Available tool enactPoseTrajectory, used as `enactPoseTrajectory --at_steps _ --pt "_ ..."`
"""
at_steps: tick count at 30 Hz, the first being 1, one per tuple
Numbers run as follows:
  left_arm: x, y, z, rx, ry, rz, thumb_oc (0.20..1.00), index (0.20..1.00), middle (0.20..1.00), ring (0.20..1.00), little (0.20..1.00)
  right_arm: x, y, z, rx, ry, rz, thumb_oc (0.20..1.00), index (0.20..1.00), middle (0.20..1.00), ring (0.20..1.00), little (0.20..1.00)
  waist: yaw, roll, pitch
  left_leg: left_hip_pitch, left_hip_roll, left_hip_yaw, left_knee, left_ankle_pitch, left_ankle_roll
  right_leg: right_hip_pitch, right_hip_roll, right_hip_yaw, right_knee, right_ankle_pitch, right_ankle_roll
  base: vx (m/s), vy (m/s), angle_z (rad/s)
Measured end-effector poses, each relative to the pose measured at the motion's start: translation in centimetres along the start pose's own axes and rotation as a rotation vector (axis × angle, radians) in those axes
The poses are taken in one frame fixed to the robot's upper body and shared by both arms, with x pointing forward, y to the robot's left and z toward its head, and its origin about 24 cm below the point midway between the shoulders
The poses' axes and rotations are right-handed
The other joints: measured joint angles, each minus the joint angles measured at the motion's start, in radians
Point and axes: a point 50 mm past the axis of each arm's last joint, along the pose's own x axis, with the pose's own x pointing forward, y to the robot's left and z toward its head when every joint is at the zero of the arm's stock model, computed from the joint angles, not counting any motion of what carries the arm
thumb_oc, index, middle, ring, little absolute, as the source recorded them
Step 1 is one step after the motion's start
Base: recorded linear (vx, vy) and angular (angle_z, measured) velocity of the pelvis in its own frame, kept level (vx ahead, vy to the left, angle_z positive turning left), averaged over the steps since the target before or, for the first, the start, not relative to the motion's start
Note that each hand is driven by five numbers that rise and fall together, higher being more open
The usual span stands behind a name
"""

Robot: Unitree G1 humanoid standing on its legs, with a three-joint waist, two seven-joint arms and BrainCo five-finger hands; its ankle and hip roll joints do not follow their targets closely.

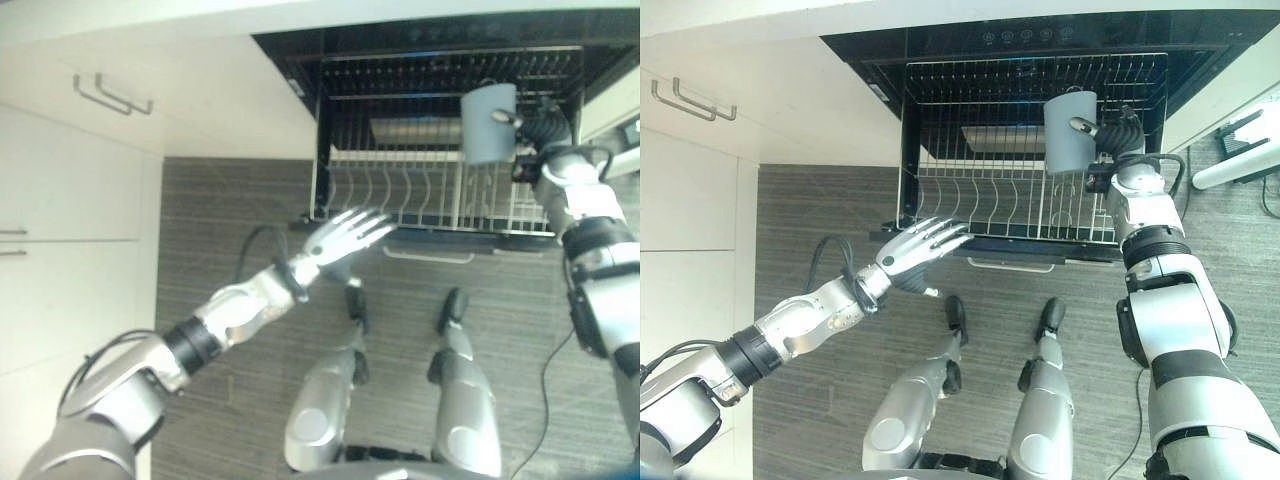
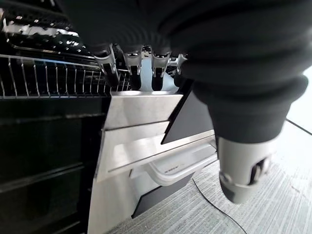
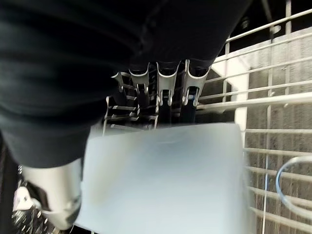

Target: Place the dishes in the dishwasher.

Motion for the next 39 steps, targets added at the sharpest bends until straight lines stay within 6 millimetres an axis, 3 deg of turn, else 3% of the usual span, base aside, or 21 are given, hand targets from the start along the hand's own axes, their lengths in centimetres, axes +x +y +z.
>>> enactPoseTrajectory --at_steps 7,13,16,22,28,31,33,36,39 --pt "-0.3 -0.3 0.1 -0.009 0.012 -0.002 1.0 1.0 1.0 1.0 1.0 -0.3 -1.6 0.0 -0.068 -0.054 -0.327 1.0 1.0 1.0 1.0 1.0 0.0 0.002 -0.001 0.005 -0.002 0.02 0.0 0.0 0.0 -0.003 -0.001 0.015 0.0 0.002 0.002 -0.01 0.02 -0.05" --pt "-0.5 -1.2 0.4 0.0 0.018 -0.012 1.0 1.0 1.0 1.0 1.0 -0.8 -1.7 0.4 -0.025 -0.139 -0.437 1.0 1.0 1.0 1.0 1.0 0.001 0.018 -0.012 0.015 -0.001 0.022 0.0 0.0 0.0 0.004 -0.001 0.016 0.0 0.002 0.002 0.0 0.004 -0.02" --pt "-0.9 -2.0 0.7 0.005 0.024 -0.009 1.0 1.0 1.0 1.0 1.0 -1.2 -1.3 1.3 0.089 -0.222 -0.444 1.0 1.0 1.0 1.0 1.0 -0.002 0.028 -0.019 0.023 -0.001 0.023 0.0 0.0 0.0 0.011 -0.001 0.017 0.0 0.003 0.002 0.0 0.006 -0.01" --pt "-1.9 -3.0 0.9 0.029 0.07 0.028 1.0 1.0 1.0 1.0 1.0 -2.6 1.7 2.4 0.441 -0.295 -0.309 1.0 1.0 1.0 1.0 1.0 -0.007 0.028 -0.019 0.037 0.002 0.026 0.0 0.0 0.0 0.021 0.001 0.022 0.001 0.004 0.001 0.01 -0.005 -0.03" --pt "-4.5 -5.5 0.8 -0.062 0.215 0.083 1.0 1.0 1.0 1.0 1.0 -4.7 4.0 1.3 0.638 -0.3 -0.102 1.0 1.0 1.0 1.0 1.0 -0.021 0.027 -0.018 0.037 0.002 0.03 -0.001 0.0 0.0 0.02 0.002 0.027 0.001 0.005 0.002 0.0 0.0 0.0" --pt "-5.8 -6.0 0.2 -0.14 0.323 0.166 1.0 1.0 1.0 1.0 1.0 -6.8 5.1 1.1 0.742 -0.325 0.04 1.0 1.0 1.0 1.0 1.0 -0.027 0.021 -0.014 0.044 0.002 0.039 -0.001 0.0 0.0 0.021 0.005 0.038 0.002 0.006 0.002 0.0 -0.044 -0.07" --pt "-6.6 -5.7 -0.6 -0.176 0.403 0.236 1.0 1.0 1.0 1.0 1.0 -8.4 5.8 -0.1 0.744 -0.325 0.109 1.0 1.0 1.0 1.0 1.0 -0.034 0.009 -0.006 0.064 0.004 0.041 -0.001 0.0 0.0 0.042 0.008 0.039 0.002 0.006 0.001 0.01 -0.069 -0.04" --pt "-7.3 -3.9 -2.7 -0.178 0.505 0.398 1.0 1.0 1.0 1.0 1.0 -11.1 7.2 -4.2 0.74 -0.232 0.184 1.0 1.0 1.0 1.0 1.0 -0.059 -0.034 0.012 0.141 0.016 0.03 -0.002 -0.008 -0.005 0.132 0.018 0.024 -0.014 0.004 0.0 0.06 -0.089 0.09" --pt "-8.1 -3.1 -3.5 -0.174 0.56 0.481 1.0 1.0 1.0 1.0 1.0 -13.3 7.6 -7.5 0.726 -0.154 0.205 1.0 1.0 1.0 1.0 1.0 -0.082 -0.07 0.014 0.211 0.028 0.021 -0.002 -0.015 -0.014 0.22 0.028 0.01 -0.034 0.001 -0.002 0.08 -0.097 0.08"
